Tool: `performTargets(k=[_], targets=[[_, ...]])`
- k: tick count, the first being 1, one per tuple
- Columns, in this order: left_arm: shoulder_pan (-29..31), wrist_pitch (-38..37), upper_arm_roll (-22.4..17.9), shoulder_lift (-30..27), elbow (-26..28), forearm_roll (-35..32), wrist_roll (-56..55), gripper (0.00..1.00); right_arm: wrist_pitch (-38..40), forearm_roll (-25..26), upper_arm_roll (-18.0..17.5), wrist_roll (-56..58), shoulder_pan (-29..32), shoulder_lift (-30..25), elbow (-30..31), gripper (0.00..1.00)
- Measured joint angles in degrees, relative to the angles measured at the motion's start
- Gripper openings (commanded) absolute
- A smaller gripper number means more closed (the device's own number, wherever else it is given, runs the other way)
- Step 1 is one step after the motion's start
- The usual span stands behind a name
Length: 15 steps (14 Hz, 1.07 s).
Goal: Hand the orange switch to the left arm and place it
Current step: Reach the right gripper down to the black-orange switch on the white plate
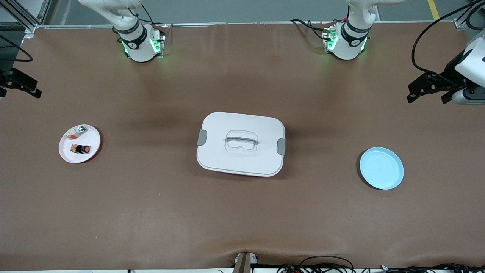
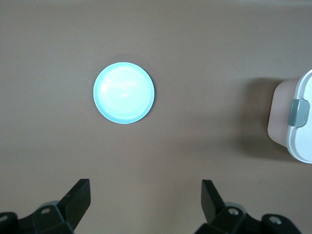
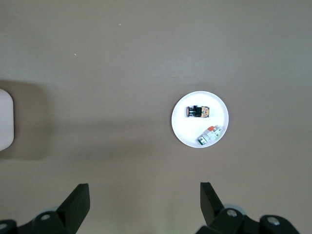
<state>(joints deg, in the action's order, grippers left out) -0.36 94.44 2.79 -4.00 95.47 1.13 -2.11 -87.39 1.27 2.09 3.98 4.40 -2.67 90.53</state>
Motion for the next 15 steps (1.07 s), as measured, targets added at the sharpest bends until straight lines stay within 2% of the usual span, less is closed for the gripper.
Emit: performTargets(k=[11, 15], targets=[[-0.1, 0.0, 0.66, 0.0, -0.59, 0.0, 0.0, 1.0, -2.65, 0.0, -0.18, 0.06, 0.61, 6.01, 0.26, 1.0], [-0.11, 0.0, 0.67, 0.0, -0.61, 0.0, 0.0, 1.0, -6.65, 0.05, -0.01, 2.26, 2.34, 7.04, 3.76, 1.0]])
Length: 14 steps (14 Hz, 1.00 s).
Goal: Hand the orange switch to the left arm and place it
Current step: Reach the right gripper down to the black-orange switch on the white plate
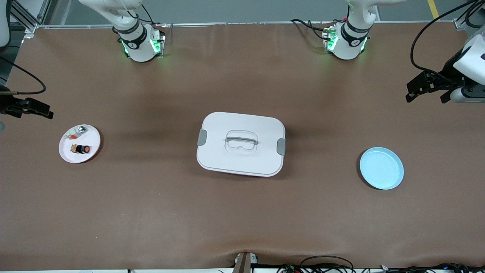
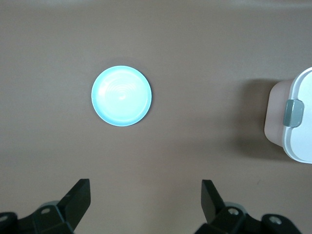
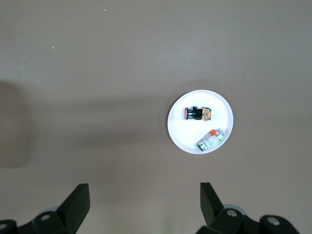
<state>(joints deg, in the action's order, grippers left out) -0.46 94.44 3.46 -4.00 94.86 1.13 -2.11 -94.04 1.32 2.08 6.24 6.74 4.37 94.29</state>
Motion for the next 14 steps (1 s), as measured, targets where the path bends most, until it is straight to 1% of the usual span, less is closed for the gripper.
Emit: performTargets(k=[4, 8, 11, 14], targets=[[-0.01, 0.0, 0.01, 0.0, -0.02, 0.0, 0.0, 1.0, -7.28, 1.1, 0.15, 1.63, 3.0, 0.89, 5.74, 1.0], [-0.01, 0.0, 0.01, 0.0, -0.04, 0.0, 0.0, 1.0, -16.27, 1.34, 0.2, 3.28, 5.89, 2.12, 12.49, 1.0], [-0.01, 0.0, 0.02, 0.01, -0.07, 0.0, 0.0, 1.0, -21.11, 1.37, 0.21, 4.07, 7.73, 5.47, 14.39, 1.0], [-0.01, 0.0, 0.03, 0.01, -0.11, 0.0, 0.0, 1.0, -25.6, 1.36, 0.22, 5.74, 9.51, 10.78, 14.66, 1.0]])
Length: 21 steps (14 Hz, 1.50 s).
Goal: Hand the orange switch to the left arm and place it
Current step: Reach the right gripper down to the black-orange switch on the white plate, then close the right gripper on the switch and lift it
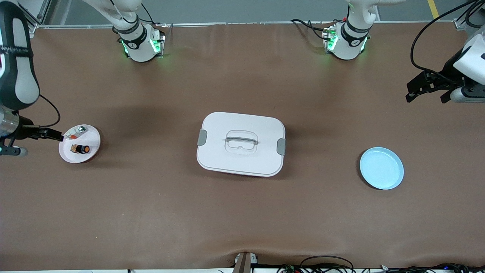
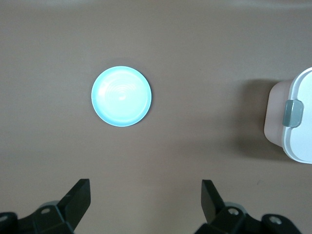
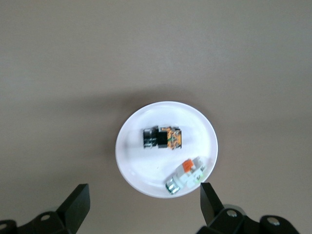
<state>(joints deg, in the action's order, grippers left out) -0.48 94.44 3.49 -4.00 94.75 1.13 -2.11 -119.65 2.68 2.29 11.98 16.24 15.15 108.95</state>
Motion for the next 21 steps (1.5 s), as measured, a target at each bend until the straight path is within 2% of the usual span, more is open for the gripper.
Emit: performTargets(k=[7, 12, 21], targets=[[0.0, 0.0, 0.02, 0.01, -0.07, 0.0, 0.0, 1.0, -5.54, -0.59, -0.03, 3.34, 2.28, 7.44, 0.4, 1.0], [0.0, 0.0, 0.02, 0.01, -0.07, 0.0, 0.0, 1.0, -13.69, -3.28, -0.04, 4.51, 2.75, 9.33, 6.22, 1.0], [-0.01, 0.0, 0.09, 0.01, -0.24, 0.0, 0.0, 1.0, -18.08, -4.33, -0.05, 7.07, 3.04, 12.77, 5.59, 1.0]])
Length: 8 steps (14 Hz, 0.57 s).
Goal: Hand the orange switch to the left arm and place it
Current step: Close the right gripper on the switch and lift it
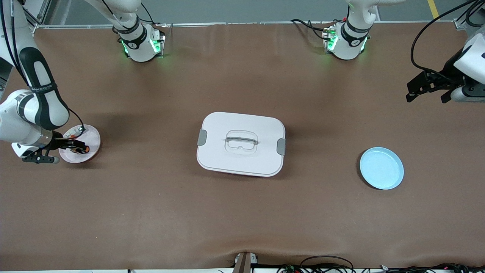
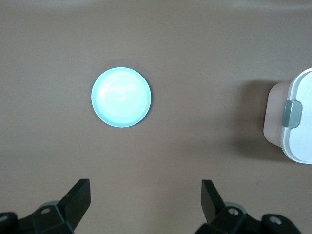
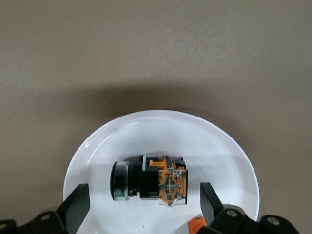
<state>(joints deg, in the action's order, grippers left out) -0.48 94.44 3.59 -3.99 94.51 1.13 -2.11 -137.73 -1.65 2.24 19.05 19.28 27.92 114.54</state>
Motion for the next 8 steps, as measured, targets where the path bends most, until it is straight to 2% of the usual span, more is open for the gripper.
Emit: performTargets(k=[8], targets=[[0.0, 0.0, 0.02, 0.0, -0.03, 0.0, 0.0, 1.0, -0.45, -0.39, 0.0, 0.33, 0.3, 2.85, -1.15, 1.0]])
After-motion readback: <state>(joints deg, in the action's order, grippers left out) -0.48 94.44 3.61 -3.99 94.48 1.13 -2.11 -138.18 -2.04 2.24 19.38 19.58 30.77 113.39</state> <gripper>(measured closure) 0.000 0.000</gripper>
